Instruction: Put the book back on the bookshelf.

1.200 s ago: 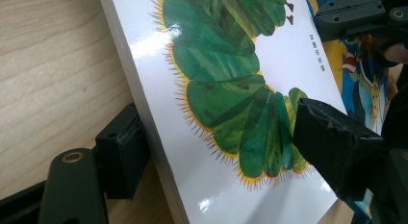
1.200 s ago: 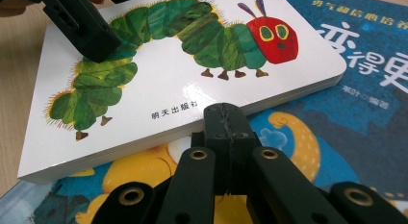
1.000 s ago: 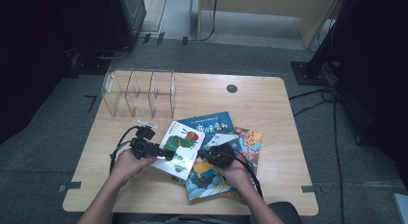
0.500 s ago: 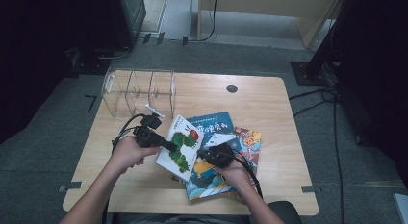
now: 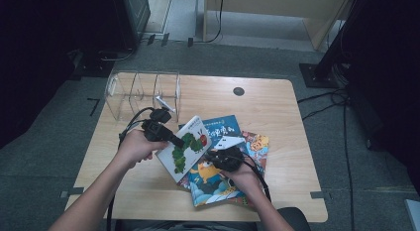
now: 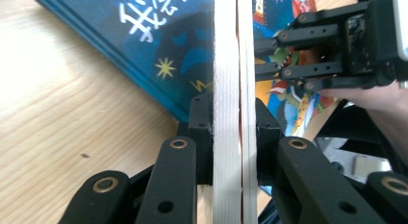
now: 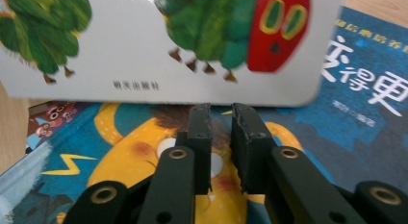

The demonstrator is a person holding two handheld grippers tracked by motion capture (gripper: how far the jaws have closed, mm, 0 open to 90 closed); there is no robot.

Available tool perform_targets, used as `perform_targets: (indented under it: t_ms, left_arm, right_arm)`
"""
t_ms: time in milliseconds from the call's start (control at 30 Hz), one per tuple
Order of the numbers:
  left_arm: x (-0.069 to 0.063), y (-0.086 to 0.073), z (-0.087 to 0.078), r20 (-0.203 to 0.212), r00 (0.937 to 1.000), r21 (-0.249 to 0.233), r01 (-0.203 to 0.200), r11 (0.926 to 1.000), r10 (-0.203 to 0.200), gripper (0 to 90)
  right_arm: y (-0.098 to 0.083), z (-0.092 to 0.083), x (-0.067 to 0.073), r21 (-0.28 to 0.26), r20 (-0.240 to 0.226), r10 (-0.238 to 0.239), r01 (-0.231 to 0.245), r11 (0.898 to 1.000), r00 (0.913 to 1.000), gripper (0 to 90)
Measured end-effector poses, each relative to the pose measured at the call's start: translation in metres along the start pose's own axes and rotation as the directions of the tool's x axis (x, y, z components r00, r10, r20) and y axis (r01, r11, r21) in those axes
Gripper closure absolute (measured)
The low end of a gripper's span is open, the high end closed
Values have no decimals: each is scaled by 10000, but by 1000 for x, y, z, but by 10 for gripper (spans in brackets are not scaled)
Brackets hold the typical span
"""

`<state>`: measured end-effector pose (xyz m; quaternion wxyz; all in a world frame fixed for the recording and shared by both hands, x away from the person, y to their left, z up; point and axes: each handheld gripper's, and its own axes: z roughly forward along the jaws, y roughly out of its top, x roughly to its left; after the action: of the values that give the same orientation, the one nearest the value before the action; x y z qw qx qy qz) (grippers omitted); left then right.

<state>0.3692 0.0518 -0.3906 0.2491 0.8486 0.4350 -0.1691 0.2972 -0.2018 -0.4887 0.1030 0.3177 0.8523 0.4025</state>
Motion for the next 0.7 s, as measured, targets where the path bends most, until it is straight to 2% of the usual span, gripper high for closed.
perform_targets:
  t_ms: [200,300,367,500,600,700]
  left_arm:
    - [2,-8,-26,-547,9985,-571,-73,9983,42,773]
    - [4,-14,-34,-1224,9925,-701,-53,9975,-33,772]
    - [7,-18,-38,-1419,9898,-786,-33,9969,-79,773]
    - [16,-24,-44,-1811,9825,-937,263,9953,-430,773]
    - [23,-26,-47,-1941,9779,-1039,586,9929,-780,773]
    - [29,-25,-49,-2220,9676,-1168,964,9885,-1206,773]
  right_arm:
    - [-2,-2,-5,-60,275,-65,67,10000,9996,682]
    - [-3,-3,-7,-74,447,-142,146,9999,9989,634]
    - [-5,-3,-8,-106,545,-193,200,9997,9983,611]
    - [-6,-3,-10,-202,632,-164,178,9996,9979,560]
    - [-6,-2,-12,-256,683,-129,147,9996,9976,535]
    - [-5,-1,-13,-238,815,-12,32,9997,9967,509]
